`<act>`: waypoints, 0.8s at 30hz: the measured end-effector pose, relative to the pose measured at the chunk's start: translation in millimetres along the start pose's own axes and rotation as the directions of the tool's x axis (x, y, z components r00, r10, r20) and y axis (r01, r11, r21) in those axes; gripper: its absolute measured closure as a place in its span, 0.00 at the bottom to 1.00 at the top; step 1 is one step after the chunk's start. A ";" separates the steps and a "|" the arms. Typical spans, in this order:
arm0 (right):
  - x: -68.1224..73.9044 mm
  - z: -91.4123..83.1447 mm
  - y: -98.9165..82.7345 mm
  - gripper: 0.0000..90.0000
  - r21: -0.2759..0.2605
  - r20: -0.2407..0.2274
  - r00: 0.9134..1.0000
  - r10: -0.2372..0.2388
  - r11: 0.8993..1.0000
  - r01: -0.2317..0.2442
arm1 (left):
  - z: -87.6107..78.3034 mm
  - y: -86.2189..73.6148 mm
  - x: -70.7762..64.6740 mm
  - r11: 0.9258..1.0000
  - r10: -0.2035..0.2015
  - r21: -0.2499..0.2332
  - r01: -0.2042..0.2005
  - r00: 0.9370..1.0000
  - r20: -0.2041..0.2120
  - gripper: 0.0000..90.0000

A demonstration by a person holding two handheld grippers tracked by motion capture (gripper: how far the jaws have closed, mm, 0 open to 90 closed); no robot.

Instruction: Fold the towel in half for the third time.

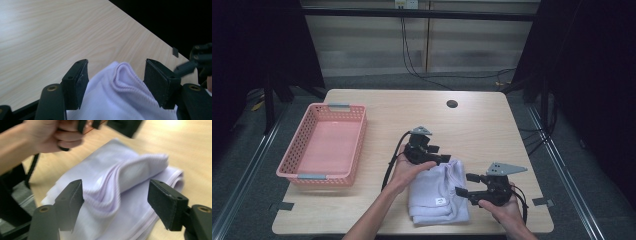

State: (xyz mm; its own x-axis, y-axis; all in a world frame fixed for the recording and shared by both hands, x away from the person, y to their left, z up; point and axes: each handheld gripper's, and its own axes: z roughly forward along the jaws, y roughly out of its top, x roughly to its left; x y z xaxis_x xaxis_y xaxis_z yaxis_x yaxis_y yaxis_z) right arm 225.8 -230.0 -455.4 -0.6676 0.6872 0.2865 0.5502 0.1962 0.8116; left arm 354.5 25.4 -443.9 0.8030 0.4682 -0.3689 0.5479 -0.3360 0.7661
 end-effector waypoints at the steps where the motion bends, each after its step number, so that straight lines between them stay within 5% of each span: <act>1: -1.9 1.3 4.3 0.31 -0.004 0.014 1.000 -0.006 1.000 0.006 | -7.6 -3.0 0.0 1.000 0.001 -0.005 -0.001 1.000 -0.013 0.40; 4: -9.0 10.1 20.5 0.28 0.005 0.078 0.996 -0.034 0.999 0.034 | -25.1 -18.8 -3.5 0.998 0.044 0.035 -0.043 0.999 -0.018 0.50; 6: -14.5 22.1 30.2 0.28 0.026 0.093 0.995 -0.031 0.999 0.029 | -32.1 -31.4 -7.9 0.994 0.065 0.086 -0.066 0.998 0.014 0.58; 10: -21.7 48.6 42.1 0.28 0.077 0.136 0.990 -0.034 0.997 0.023 | -43.6 -59.4 -27.0 0.981 0.107 0.156 -0.112 0.993 0.045 0.59; 13: -30.4 68.6 41.8 0.29 0.149 0.204 0.976 -0.082 0.987 0.051 | -49.2 -80.3 -39.2 0.977 0.108 0.176 -0.121 0.991 0.082 0.55; 15: -37.6 73.9 36.7 0.34 0.187 0.205 0.976 -0.068 0.982 0.029 | -50.0 -93.1 -46.4 0.968 0.132 0.205 -0.144 0.989 0.071 0.52; 21: -56.7 60.2 24.8 0.64 0.198 0.192 0.981 -0.032 0.980 -0.007 | -48.1 -104.0 -47.7 0.966 0.140 0.212 -0.150 0.988 0.062 0.47; 24: -65.2 56.1 17.6 0.69 0.197 0.170 0.985 -0.028 0.980 -0.006 | -47.1 -105.2 -51.7 0.962 0.161 0.212 -0.170 0.985 0.058 0.45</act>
State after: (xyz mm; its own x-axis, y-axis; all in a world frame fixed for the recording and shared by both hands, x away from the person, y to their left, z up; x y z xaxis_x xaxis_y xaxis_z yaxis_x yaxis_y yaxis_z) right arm 307.2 -232.1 -488.4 -0.5878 0.7903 0.1727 0.6420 0.3259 0.6940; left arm 244.3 75.0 -480.7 0.8931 0.3594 -0.2708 0.4406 -0.5762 0.6884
